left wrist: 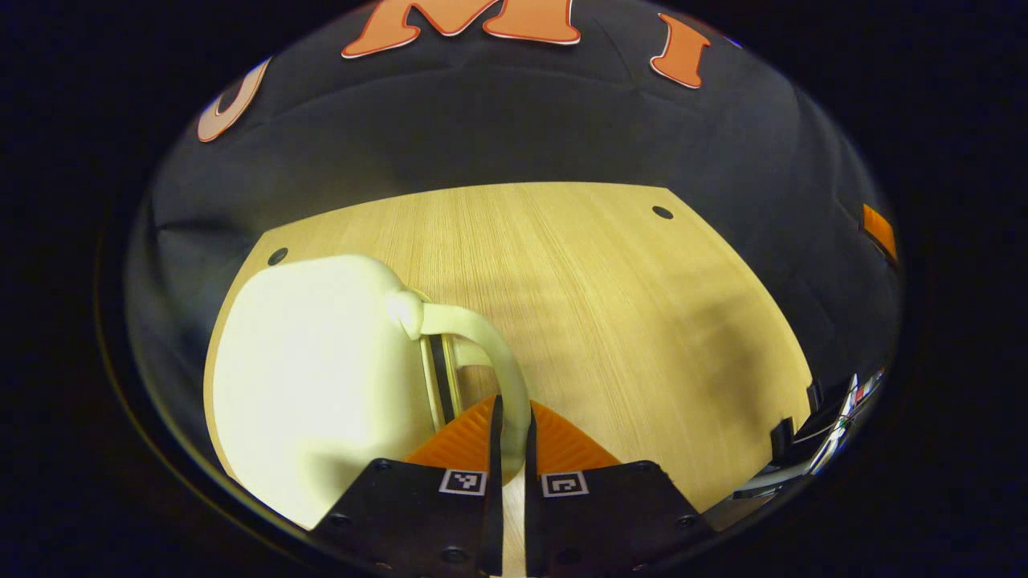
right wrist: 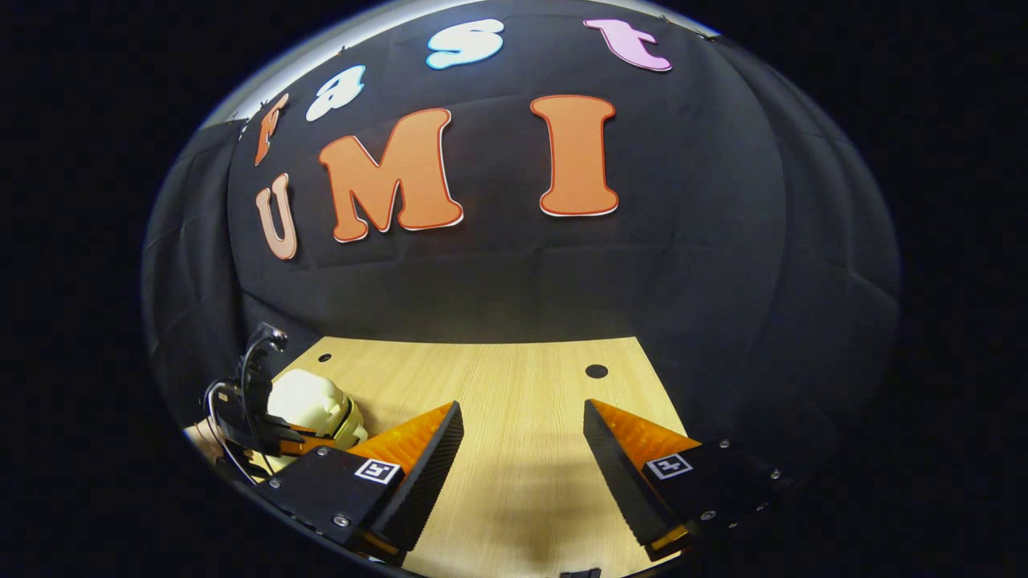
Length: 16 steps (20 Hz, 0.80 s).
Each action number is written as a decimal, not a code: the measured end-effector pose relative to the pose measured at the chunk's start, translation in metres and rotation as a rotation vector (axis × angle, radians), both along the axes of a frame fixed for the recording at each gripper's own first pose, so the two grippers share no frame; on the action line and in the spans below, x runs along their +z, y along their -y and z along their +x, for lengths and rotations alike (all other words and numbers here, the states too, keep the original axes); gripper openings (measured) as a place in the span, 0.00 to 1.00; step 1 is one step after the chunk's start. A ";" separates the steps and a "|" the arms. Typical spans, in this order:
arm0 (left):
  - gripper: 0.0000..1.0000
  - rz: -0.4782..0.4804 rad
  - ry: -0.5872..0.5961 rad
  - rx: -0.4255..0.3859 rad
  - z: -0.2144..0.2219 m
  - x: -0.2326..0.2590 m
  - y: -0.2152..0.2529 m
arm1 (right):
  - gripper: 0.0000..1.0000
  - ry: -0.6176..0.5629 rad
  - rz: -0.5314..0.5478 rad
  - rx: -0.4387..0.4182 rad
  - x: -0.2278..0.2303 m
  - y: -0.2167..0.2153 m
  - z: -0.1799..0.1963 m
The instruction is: First open the suitcase, pack the skin care products into it, and then close the suitcase.
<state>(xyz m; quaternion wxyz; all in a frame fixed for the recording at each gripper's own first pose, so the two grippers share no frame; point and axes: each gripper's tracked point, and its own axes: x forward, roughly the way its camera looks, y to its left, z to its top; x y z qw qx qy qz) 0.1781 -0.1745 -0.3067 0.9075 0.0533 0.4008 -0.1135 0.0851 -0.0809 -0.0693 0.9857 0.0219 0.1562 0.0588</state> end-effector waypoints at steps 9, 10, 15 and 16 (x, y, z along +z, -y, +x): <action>0.71 -0.001 0.109 0.099 -0.008 0.060 -0.008 | 0.96 0.012 0.022 0.025 0.005 -0.012 -0.018; 0.85 -0.034 0.168 0.128 -0.011 0.082 -0.006 | 0.96 0.018 0.022 0.032 0.006 -0.014 -0.021; 0.97 -0.141 0.614 0.224 -0.036 0.235 -0.019 | 0.96 0.082 -0.019 0.084 0.019 -0.023 -0.035; 0.96 -0.160 0.704 0.237 -0.044 0.261 -0.020 | 0.96 0.109 -0.031 0.083 0.025 -0.024 -0.036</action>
